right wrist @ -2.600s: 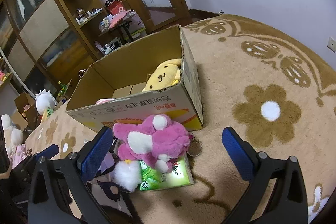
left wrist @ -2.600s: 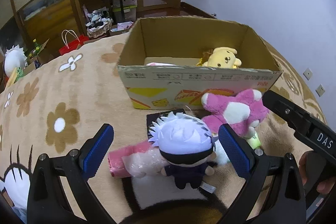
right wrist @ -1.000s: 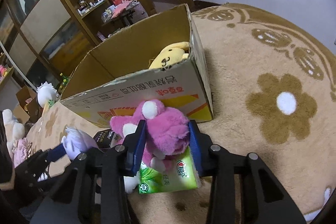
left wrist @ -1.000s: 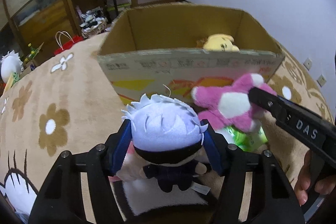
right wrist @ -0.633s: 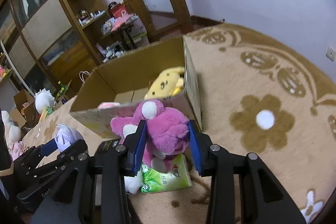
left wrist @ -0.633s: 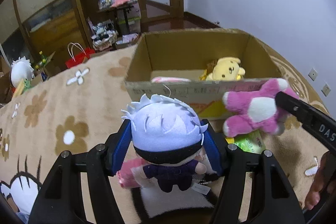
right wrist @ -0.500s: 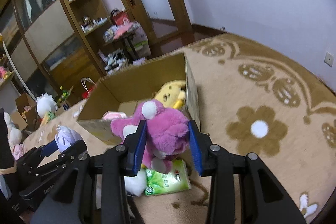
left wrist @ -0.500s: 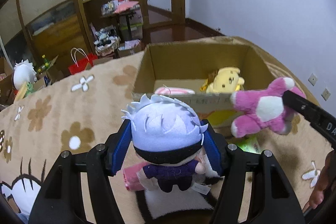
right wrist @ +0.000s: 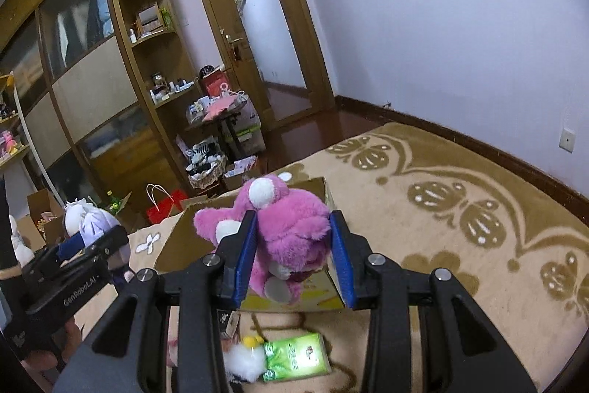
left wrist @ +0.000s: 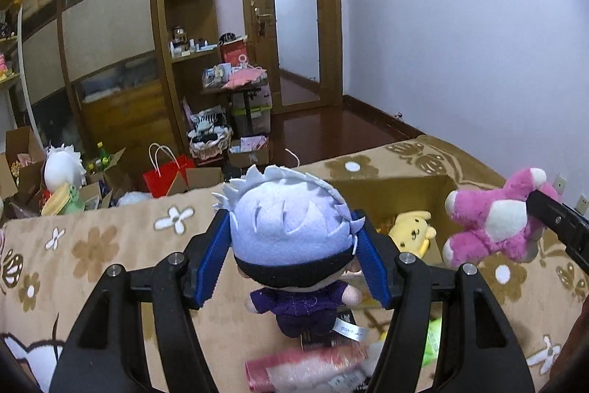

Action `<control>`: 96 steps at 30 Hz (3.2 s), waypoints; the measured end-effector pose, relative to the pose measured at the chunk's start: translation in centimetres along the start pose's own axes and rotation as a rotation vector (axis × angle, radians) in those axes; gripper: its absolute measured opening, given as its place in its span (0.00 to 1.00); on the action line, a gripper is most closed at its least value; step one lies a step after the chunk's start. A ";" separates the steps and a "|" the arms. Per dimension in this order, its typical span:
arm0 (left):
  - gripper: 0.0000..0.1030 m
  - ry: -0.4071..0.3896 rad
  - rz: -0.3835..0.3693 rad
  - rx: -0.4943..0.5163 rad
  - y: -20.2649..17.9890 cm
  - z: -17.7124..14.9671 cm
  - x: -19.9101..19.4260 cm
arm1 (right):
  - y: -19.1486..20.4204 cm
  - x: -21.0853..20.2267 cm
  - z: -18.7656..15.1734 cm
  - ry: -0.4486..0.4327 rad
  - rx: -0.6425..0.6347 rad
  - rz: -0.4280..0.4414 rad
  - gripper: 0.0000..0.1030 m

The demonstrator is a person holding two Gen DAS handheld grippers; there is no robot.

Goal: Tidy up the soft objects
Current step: 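Lift the doll and pink bear and carry both over the box, then open both tools to drop the doll and pink bear into the box, then withdraw both tools toward the pink towel roll and tissue packs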

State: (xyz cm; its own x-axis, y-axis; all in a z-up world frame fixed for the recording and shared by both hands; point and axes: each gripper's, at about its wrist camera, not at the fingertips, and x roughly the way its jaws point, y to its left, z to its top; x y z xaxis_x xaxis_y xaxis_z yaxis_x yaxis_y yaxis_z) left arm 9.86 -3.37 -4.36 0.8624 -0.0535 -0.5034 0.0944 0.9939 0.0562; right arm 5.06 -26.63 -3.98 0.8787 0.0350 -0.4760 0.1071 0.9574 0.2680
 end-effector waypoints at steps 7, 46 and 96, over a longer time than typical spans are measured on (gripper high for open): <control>0.62 -0.041 -0.024 -0.014 -0.1 -0.2 1.9 | 0.9 1.7 0.1 0.002 -0.020 -0.018 0.39; 0.65 0.188 -0.060 0.045 -2.6 -1.6 12.8 | 2.3 8.7 -2.7 0.114 -0.125 -0.067 0.44; 0.98 0.473 -0.085 -0.050 3.0 -8.0 7.3 | 1.3 5.9 -7.9 0.366 -0.033 -0.037 0.99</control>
State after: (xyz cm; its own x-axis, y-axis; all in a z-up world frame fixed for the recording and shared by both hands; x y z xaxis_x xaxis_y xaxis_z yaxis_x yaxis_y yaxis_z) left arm 12.45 -0.04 -14.76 0.5307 -0.0963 -0.8421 0.1209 0.9920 -0.0373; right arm 6.68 -22.94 -13.10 0.6493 0.0949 -0.7546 0.1148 0.9686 0.2205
